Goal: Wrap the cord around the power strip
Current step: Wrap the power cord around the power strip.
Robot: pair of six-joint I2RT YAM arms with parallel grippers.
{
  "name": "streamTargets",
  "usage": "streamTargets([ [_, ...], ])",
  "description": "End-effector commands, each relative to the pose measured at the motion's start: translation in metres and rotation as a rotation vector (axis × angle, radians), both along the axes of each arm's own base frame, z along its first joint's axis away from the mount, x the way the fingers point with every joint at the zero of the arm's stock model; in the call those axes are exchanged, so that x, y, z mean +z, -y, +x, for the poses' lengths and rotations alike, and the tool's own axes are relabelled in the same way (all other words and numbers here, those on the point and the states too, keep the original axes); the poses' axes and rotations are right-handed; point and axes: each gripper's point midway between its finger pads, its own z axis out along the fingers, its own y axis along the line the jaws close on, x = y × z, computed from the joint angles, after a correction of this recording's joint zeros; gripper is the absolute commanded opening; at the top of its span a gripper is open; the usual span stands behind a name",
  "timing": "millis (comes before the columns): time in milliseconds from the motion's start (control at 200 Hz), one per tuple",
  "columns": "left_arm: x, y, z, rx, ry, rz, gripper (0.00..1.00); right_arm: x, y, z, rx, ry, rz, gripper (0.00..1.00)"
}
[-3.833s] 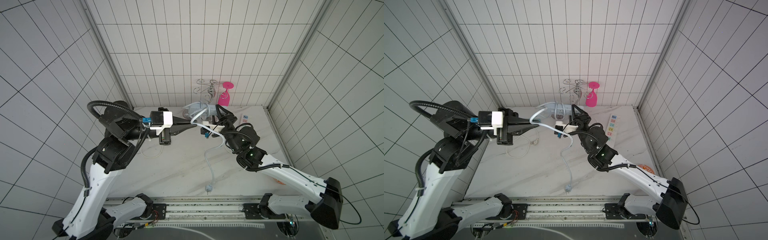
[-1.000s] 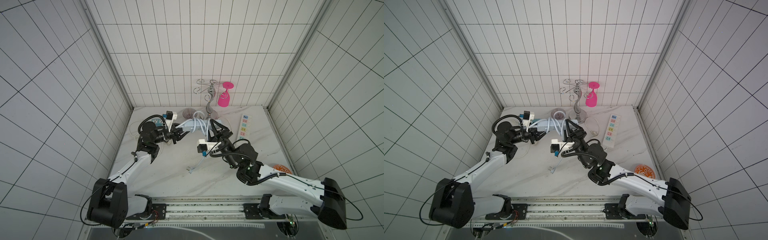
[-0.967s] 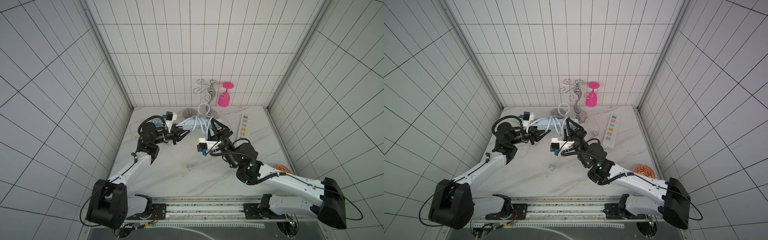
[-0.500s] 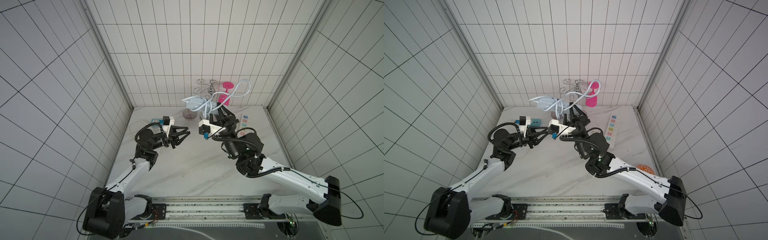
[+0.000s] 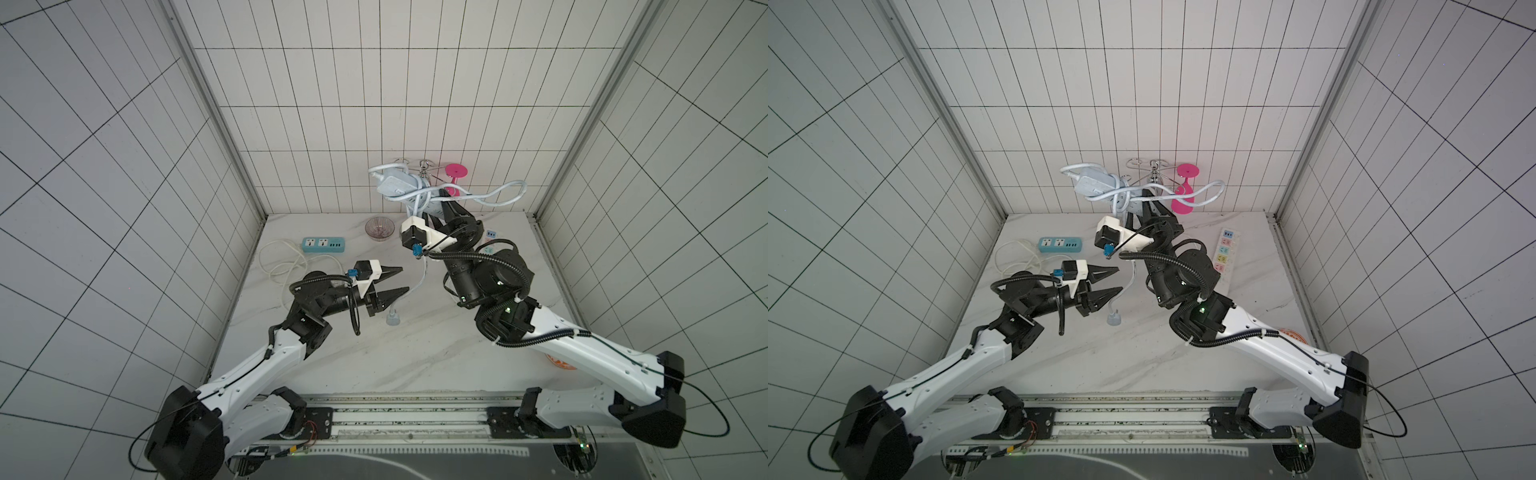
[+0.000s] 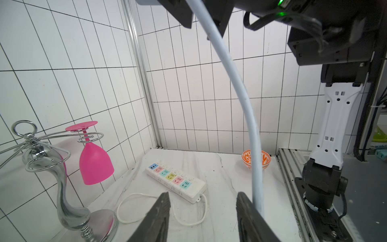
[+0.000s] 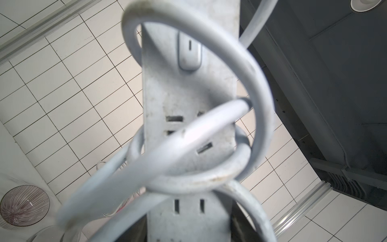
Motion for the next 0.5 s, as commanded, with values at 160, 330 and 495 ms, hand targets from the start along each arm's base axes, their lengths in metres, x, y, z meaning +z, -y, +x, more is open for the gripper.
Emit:
streamTargets([
  [160, -0.021, 0.032, -0.019, -0.201, -0.052, 0.033, 0.5, 0.071, 0.033, -0.016, -0.007, 0.091, 0.196, 0.0],
  [330, -0.023, 0.029, -0.029, -0.234, -0.085, 0.005, 0.52, 0.072, 0.036, -0.017, -0.01, 0.095, 0.199, 0.0],
  [495, -0.025, 0.031, -0.032, -0.268, -0.108, 0.011, 0.53, 0.07, 0.037, -0.016, -0.015, 0.095, 0.196, 0.0],
])
